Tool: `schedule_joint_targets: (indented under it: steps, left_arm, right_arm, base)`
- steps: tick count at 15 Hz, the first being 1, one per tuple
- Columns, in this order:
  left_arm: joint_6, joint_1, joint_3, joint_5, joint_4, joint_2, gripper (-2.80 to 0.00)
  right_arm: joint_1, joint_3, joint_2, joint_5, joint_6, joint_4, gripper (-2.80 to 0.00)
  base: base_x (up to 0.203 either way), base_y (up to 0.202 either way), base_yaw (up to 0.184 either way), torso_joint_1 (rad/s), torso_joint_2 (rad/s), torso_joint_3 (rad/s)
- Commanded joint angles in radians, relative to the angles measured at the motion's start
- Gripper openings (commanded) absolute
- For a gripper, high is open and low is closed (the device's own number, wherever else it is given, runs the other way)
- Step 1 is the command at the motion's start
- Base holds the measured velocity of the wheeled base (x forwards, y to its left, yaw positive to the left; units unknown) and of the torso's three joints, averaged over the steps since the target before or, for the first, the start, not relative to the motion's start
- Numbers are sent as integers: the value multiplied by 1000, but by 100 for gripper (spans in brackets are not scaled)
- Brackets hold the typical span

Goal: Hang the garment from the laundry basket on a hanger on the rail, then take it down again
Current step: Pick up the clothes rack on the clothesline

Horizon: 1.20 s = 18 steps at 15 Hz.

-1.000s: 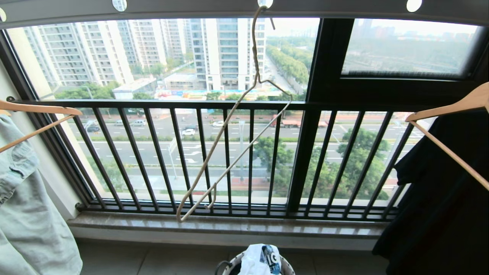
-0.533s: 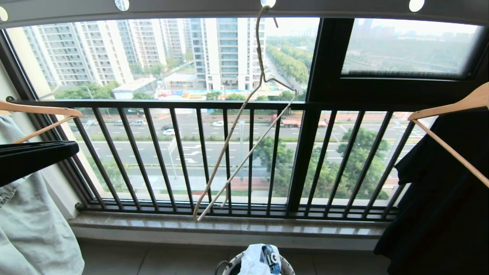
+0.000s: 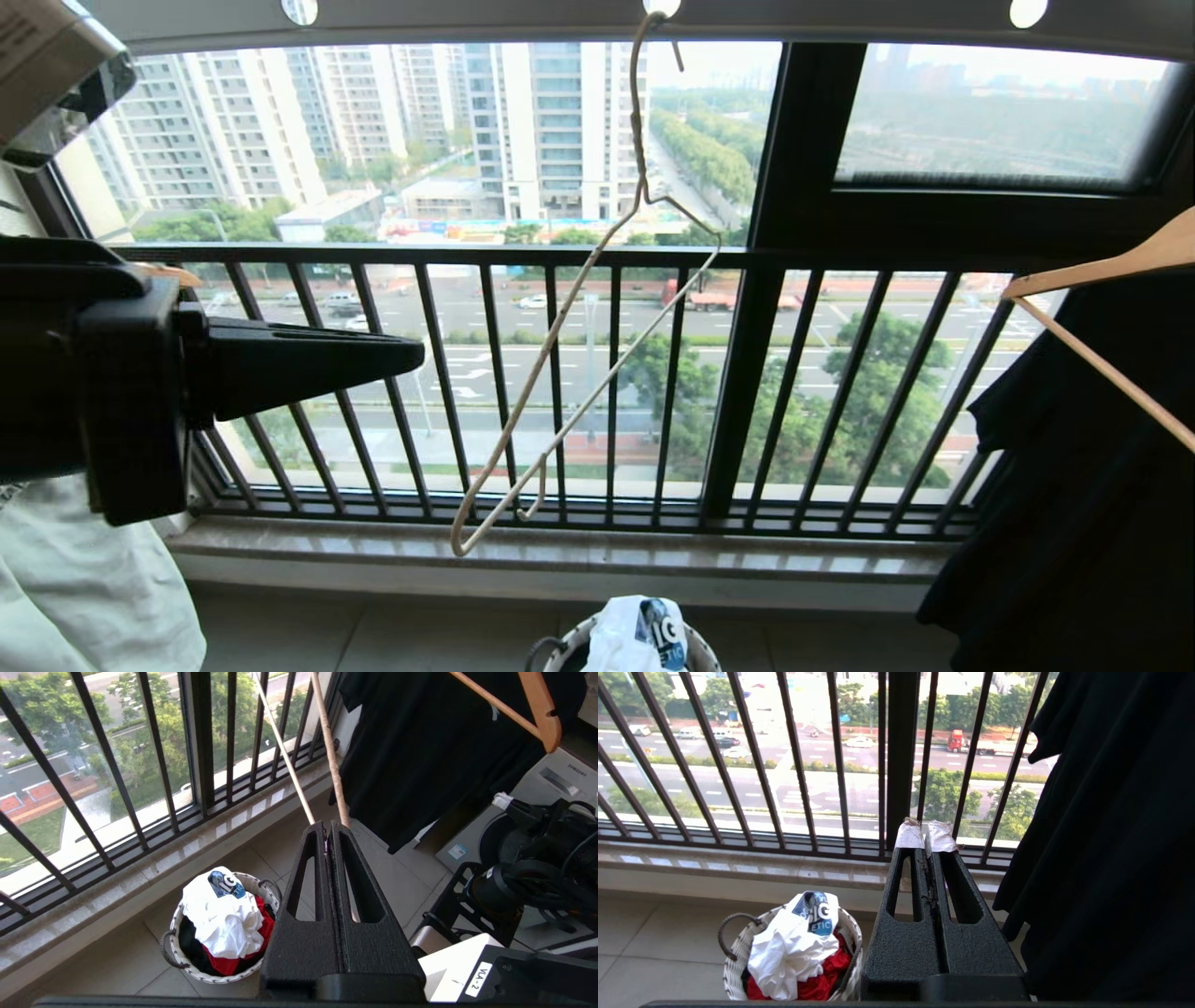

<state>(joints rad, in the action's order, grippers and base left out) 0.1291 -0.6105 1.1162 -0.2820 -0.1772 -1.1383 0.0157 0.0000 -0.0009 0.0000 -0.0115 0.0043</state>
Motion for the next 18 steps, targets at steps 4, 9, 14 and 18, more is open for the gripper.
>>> schedule_joint_targets:
  steps: [4,9,14,18]
  left_arm:
    - [59,-88,60,119,-13,-38,-280]
    - [62,-253,50,295,-11,-63,0]
    - [11,-276,90,398,2,-140,0]
    - [-32,-276,109,441,3,-212,0]
  right_arm:
    - [0,0,1,0,-1,0,-280]
    - [0,0,1,0,-1,0,-280]
    - [0,0,1,0,-1,0,-280]
    - [0,0,1,0,-1,0,-280]
  base:
    - [0,0,0,0,0,0]
    - [0,0,0,0,0,0]
    - [0,0,0,0,0,0]
    - [0,0,0,0,0,0]
